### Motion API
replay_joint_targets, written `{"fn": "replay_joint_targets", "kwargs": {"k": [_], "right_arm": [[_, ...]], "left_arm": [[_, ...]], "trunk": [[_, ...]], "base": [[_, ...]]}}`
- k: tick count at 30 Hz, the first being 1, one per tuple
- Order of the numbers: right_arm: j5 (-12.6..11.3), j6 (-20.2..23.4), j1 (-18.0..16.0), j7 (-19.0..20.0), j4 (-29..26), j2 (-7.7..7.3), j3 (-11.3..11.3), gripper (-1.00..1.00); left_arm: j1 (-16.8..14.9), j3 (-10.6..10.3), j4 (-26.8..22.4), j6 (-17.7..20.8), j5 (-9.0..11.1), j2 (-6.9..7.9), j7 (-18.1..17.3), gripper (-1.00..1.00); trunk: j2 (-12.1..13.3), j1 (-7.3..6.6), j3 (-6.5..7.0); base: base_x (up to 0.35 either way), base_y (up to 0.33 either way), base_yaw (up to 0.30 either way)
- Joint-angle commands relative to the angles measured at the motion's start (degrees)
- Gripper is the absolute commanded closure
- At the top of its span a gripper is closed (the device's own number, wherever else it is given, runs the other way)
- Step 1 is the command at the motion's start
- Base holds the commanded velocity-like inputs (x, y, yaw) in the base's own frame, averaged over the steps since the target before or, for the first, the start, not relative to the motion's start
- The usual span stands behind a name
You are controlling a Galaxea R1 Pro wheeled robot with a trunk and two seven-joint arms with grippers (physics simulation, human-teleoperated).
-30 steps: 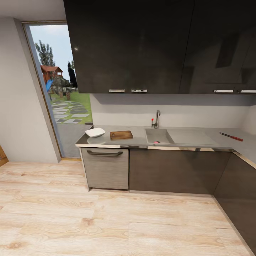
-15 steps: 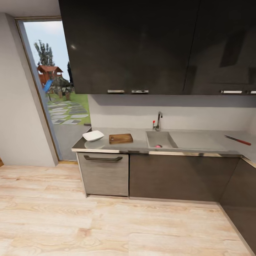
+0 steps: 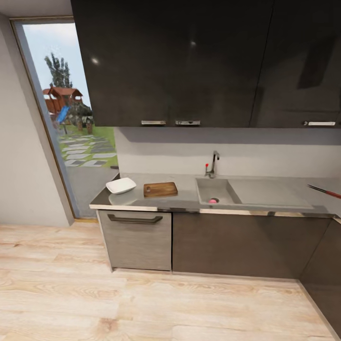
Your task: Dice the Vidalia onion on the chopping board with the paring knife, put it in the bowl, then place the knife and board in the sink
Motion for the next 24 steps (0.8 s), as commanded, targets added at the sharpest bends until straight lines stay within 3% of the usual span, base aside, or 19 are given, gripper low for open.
{"fn": "replay_joint_targets", "kwargs": {"k": [1, 7, 13, 17, 19, 20, 24], "right_arm": [[0.03, -0.10, -0.01, -1.01, -2.82, 0.04, 0.00, -1.00], [0.03, 1.99, 0.02, -5.95, -17.63, 0.53, 0.29, -1.00], [-0.09, 17.99, -0.01, -7.53, -40.78, 0.60, 0.43, -1.00], [-0.14, 27.63, -0.57, -7.52, -52.70, 0.75, 1.23, -1.00], [-0.15, 31.11, -3.32, -7.56, -55.98, 1.21, 2.18, -1.00], [-0.21, 33.48, -6.52, -7.56, -57.09, 1.76, 2.71, -1.00], [-0.31, 39.50, -12.50, -7.51, -57.80, 3.45, 3.28, -1.00]], "left_arm": [[0.01, 0.00, 0.05, -0.15, 0.03, 0.01, -0.01, -1.00], [0.01, 0.02, 0.06, -0.15, 0.04, 0.04, -0.05, -1.00], [0.01, 0.05, 0.04, -0.15, 0.04, 0.04, -0.04, -1.00], [0.01, -0.04, 0.04, -0.17, 0.04, -0.03, -0.06, -1.00], [0.01, 0.00, 0.04, -0.14, 0.04, -0.04, -0.06, -1.00], [0.01, -0.03, 0.04, -0.13, 0.04, -0.04, -0.06, -1.00], [0.01, -0.05, 0.01, -0.12, -0.01, -0.09, -0.17, -1.00]], "trunk": [[-0.03, 0.02, -0.01], [-0.03, 0.02, -0.01], [-0.03, 0.02, -0.01], [-0.03, 0.02, -0.01], [-0.03, 0.02, -0.01], [-0.03, 0.02, -0.01], [-0.03, 0.02, -0.01]], "base": [[0.030, 0.000, 0.000], [0.010, 0.000, 0.000], [0.000, 0.000, 0.000], [0.000, 0.000, 0.000], [0.000, 0.000, 0.000], [0.000, 0.000, 0.000], [0.000, 0.000, 0.000]]}}
